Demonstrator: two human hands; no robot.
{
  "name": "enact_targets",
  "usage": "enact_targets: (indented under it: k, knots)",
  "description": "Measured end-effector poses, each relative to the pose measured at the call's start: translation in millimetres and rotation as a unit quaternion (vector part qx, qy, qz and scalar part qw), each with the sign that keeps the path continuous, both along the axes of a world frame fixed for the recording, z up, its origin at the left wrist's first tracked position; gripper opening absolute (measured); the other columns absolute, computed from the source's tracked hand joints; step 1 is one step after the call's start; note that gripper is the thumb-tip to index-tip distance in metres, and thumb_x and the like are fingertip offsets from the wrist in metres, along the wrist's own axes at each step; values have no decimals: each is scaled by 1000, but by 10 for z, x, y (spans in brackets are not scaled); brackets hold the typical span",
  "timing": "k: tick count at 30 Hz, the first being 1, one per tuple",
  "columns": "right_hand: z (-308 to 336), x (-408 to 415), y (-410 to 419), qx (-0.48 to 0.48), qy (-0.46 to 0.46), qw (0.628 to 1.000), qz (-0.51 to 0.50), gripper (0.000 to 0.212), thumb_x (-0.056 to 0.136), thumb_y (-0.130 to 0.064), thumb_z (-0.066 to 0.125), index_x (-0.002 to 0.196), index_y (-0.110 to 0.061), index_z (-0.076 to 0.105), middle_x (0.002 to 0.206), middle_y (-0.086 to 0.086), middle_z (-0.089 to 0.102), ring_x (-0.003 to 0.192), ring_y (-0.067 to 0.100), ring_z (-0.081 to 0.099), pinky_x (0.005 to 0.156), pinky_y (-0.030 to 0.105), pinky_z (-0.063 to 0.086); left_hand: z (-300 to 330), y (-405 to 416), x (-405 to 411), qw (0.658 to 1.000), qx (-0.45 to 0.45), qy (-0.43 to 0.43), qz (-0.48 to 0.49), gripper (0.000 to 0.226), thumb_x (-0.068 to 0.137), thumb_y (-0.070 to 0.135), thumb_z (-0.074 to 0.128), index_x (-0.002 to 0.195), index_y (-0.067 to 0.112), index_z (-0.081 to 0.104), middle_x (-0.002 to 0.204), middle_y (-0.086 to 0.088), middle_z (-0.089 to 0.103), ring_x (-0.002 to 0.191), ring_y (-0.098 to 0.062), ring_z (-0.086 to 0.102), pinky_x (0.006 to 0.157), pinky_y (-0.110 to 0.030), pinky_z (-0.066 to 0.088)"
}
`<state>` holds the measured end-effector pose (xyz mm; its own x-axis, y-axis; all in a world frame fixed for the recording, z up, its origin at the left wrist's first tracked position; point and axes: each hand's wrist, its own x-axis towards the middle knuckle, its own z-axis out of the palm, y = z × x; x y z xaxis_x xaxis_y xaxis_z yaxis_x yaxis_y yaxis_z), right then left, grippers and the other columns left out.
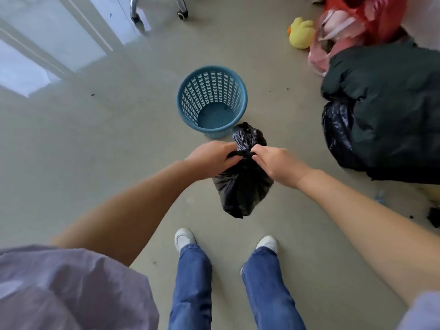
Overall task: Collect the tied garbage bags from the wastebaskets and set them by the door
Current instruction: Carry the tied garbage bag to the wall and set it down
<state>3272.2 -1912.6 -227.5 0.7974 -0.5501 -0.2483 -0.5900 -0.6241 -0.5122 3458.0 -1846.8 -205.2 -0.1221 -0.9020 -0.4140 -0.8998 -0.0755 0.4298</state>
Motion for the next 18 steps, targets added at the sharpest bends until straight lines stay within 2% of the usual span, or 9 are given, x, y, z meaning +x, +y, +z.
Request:
enact_targets:
  k: [3,8,13,18]
  knots:
    - [559,-196,190,19,26,999,3,26,99,-29,38,107,-6,48,101,16,62,92,39,59,75,47,47,591,143,-214,1000,0,-6,-26,27,97,33,44,97,9,56,95,-11,64,86,-31,59,67,-37,42]
    - [1225,-426,571,19,75,997,-10,25,100,-25,37,103,-3,48,103,17,60,96,38,57,74,42,41,1233,394,-473,995,1,-44,-95,25,97,31,42,103,10,55,103,-11,63,94,-31,60,66,-31,34]
    - [1738,-657,1010,12,62,992,-113,24,100,-27,36,97,-5,46,100,15,60,93,38,58,76,47,45,1717,499,-621,989,-5,-17,-150,25,97,31,43,93,10,56,91,-10,64,84,-30,60,70,-40,46]
    - [2116,-1104,1656,-20,65,973,-219,26,101,-30,33,99,-8,46,103,11,60,93,36,58,71,42,42,2036,652,-1036,962,-22,-24,-271,25,97,33,42,99,11,55,90,-9,64,82,-27,60,65,-32,40]
